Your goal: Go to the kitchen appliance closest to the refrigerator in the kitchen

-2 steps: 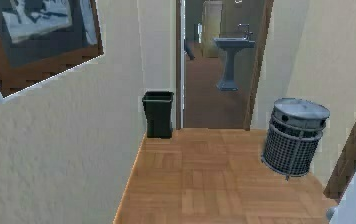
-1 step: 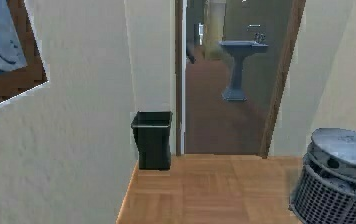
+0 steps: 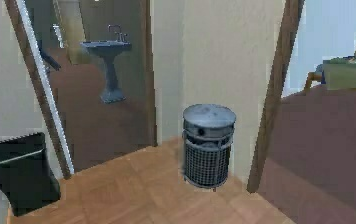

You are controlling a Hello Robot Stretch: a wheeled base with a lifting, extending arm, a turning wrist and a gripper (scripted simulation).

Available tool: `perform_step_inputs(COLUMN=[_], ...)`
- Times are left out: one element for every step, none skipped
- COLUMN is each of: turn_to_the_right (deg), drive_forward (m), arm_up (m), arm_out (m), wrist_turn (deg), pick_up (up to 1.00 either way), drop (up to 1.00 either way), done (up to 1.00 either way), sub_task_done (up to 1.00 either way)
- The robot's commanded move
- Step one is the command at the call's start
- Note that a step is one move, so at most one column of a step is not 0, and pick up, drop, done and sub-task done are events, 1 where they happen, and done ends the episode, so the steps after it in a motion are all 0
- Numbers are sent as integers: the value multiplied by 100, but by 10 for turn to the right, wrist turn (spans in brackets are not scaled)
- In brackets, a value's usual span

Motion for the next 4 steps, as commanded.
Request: perform_step_inputs(turn_to_the_right=[0, 450, 90, 0], drive_forward=[55, 0, 0, 100], arm_up=[0, 0, 0, 0], arm_out=[0, 0, 0, 0], wrist_turn=[0, 0, 0, 0], pick_up=[0, 0, 0, 0], drop=[0, 0, 0, 0], done=[0, 0, 0, 0], sub_task_done=[0, 0, 0, 0])
